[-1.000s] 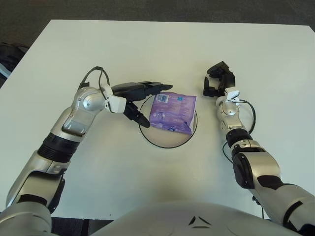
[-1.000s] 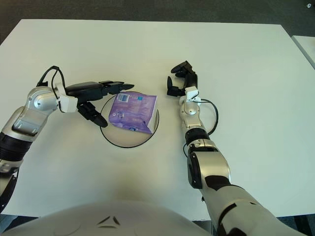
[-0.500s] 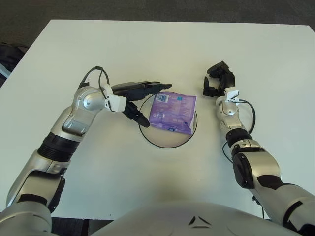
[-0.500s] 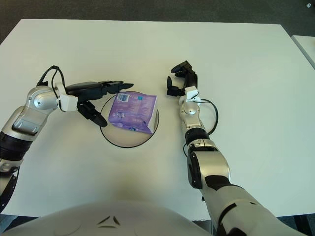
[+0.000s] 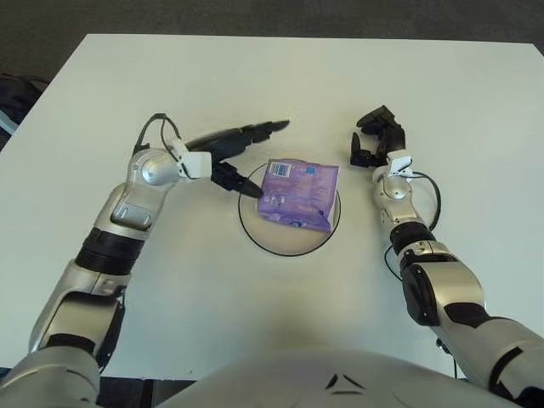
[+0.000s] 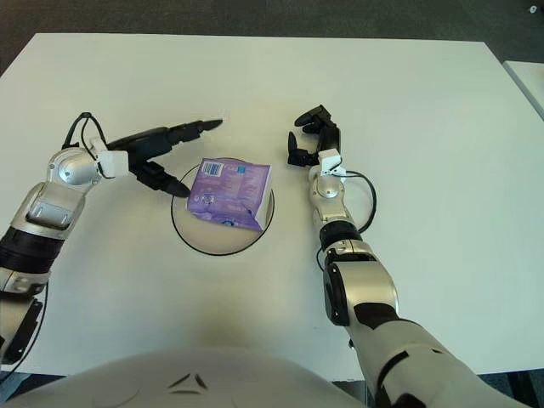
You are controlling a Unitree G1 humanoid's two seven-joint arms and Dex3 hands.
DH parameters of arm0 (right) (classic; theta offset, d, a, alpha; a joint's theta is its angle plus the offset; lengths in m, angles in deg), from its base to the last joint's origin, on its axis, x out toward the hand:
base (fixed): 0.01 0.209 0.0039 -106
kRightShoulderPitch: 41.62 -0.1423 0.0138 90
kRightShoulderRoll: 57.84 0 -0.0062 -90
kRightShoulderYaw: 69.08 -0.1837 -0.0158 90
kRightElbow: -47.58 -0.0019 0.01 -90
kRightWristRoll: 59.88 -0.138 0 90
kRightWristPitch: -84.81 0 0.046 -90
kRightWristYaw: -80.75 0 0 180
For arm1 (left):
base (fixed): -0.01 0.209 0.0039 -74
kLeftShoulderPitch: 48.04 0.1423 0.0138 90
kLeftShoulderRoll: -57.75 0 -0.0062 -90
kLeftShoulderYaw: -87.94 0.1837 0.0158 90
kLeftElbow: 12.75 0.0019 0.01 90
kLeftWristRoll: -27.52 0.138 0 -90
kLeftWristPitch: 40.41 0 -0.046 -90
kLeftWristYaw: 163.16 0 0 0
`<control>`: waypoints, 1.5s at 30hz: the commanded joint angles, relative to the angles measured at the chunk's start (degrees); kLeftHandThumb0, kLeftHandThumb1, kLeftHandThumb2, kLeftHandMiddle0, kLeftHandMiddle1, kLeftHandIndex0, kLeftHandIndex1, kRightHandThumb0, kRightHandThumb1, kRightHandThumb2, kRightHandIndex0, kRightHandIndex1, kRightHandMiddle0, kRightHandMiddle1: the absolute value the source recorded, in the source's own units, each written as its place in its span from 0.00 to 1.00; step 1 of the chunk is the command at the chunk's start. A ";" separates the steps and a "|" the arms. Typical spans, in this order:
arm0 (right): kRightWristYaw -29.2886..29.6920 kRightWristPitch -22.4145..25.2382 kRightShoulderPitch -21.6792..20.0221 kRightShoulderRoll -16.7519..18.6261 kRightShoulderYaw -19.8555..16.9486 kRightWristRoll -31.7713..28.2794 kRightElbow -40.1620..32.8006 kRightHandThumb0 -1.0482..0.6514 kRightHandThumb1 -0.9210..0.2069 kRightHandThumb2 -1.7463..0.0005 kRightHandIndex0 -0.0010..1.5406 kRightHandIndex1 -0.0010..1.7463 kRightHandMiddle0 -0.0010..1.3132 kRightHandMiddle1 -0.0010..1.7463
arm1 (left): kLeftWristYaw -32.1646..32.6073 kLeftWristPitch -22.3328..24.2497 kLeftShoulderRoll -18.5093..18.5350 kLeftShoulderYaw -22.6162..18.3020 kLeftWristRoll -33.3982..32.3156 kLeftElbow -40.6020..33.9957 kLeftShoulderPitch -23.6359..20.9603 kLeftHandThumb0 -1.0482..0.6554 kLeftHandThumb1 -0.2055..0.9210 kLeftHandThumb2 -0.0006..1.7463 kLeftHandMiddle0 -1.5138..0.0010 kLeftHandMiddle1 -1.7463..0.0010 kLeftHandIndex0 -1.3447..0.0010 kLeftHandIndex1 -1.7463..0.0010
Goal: Put the tissue paper into the plate.
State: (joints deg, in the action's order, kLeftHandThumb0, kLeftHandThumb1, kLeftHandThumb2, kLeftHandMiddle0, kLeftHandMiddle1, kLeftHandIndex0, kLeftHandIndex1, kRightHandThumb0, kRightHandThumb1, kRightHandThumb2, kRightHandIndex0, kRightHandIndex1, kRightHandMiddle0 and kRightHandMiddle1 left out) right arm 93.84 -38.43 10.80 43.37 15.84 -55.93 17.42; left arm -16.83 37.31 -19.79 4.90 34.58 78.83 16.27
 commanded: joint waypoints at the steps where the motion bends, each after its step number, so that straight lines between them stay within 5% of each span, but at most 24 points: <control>1: -0.95 13.76 13.46 3.39 0.55 0.11 11.71 0.61 0.63 0.19 0.47 1.00 0.39 0.93 | 11.69 -5.44 -3.40 -6.82 -0.27 5.59 -1.67 0.01 1.00 0.14 1.00 1.00 0.99 0.99; 13: -1.01 14.09 13.30 3.00 0.86 0.51 12.11 0.61 0.63 0.19 0.47 1.00 0.38 0.93 | 27.76 -11.48 -8.00 -10.56 1.98 16.78 -6.71 0.13 1.00 0.46 0.95 0.99 0.99 0.97; 19: -1.70 13.97 13.39 2.82 0.67 0.24 12.11 0.61 0.63 0.19 0.47 1.00 0.39 0.93 | 34.25 -8.73 -11.70 -12.46 0.61 19.37 -8.32 0.09 1.00 0.57 0.94 0.99 1.00 0.94; 32: -2.50 13.65 13.42 2.58 -0.07 -0.59 12.12 0.61 0.63 0.19 0.47 1.00 0.39 0.93 | 39.30 -4.05 -14.19 -15.45 -1.57 19.05 -7.25 0.08 1.00 0.63 0.93 0.99 1.00 0.80; 45: -2.59 13.18 13.60 2.59 -0.36 -0.94 11.94 0.61 0.63 0.19 0.47 1.00 0.39 0.93 | 44.52 -8.28 -16.23 -16.03 -0.15 26.95 -5.32 0.17 1.00 0.54 0.89 0.99 1.00 0.74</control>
State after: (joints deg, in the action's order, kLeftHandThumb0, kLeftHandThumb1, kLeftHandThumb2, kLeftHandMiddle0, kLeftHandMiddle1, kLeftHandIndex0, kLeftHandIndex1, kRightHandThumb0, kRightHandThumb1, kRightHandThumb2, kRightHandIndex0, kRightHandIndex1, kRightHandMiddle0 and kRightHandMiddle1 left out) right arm 93.39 -38.44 10.70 43.31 15.77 -56.14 17.60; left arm 24.90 30.80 -35.49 -10.02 34.49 102.79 8.98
